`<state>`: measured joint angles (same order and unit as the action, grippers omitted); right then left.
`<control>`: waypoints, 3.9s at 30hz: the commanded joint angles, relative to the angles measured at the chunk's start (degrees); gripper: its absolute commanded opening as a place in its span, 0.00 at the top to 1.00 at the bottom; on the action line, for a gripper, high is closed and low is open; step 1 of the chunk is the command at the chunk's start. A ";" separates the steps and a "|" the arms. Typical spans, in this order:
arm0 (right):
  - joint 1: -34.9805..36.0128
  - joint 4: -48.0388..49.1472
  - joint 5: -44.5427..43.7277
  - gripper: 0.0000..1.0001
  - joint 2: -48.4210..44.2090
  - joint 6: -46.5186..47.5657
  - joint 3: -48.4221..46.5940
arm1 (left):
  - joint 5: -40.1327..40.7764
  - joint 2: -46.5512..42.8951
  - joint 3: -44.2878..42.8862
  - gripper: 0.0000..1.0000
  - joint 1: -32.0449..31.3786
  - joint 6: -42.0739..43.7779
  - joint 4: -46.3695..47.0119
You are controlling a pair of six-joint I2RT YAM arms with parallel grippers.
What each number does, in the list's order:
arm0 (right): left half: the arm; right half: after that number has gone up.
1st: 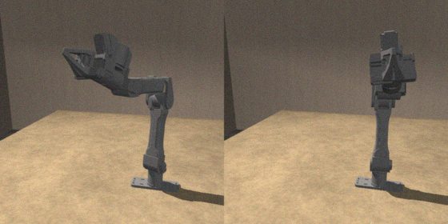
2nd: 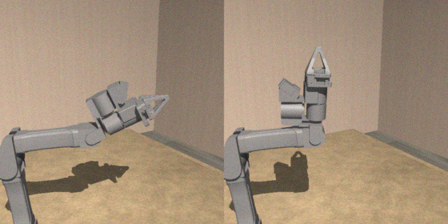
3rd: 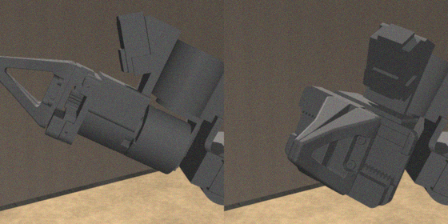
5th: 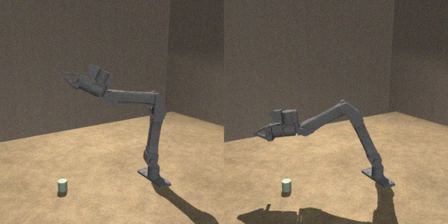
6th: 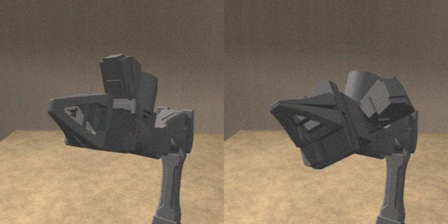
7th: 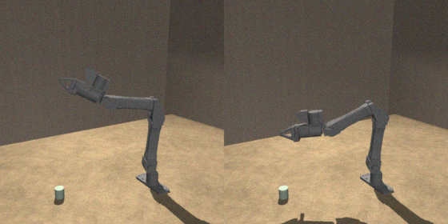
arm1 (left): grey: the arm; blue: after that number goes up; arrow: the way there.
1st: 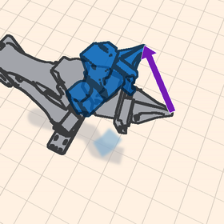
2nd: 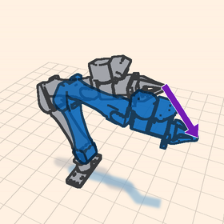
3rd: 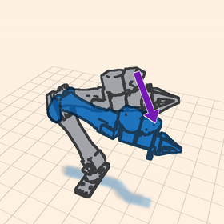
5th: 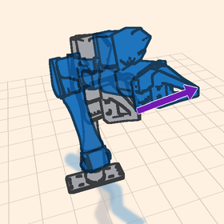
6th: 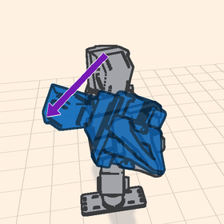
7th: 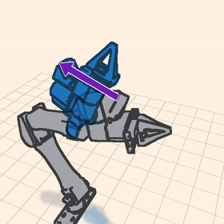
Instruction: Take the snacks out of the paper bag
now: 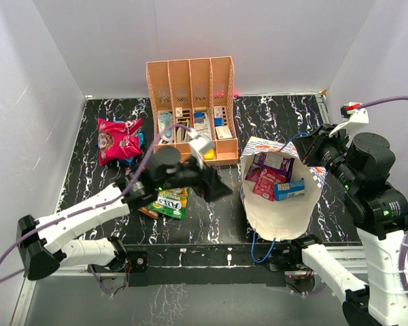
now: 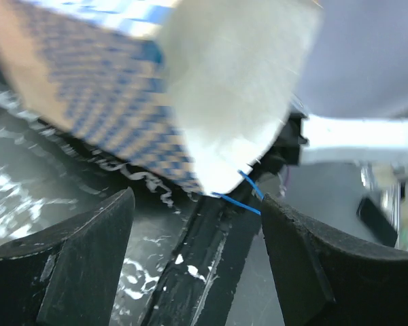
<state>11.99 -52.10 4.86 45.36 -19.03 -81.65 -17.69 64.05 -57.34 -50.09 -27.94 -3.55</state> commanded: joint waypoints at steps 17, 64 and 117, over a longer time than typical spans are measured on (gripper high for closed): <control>-0.06 4.12 4.26 0.92 0.09 -3.08 -1.38 | 28.84 40.15 -23.39 0.35 -27.27 41.03 10.80; -0.02 3.27 2.76 0.92 0.23 -2.47 -3.78 | 24.44 64.65 -35.18 0.76 -20.74 38.69 20.99; -0.04 2.09 0.42 0.92 -1.07 -0.64 -2.99 | 59.54 -13.67 8.04 1.00 -7.40 -7.82 -29.28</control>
<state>11.99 -52.58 5.74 44.86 -19.62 -83.55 45.17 56.23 -53.54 -64.99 -26.85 -27.99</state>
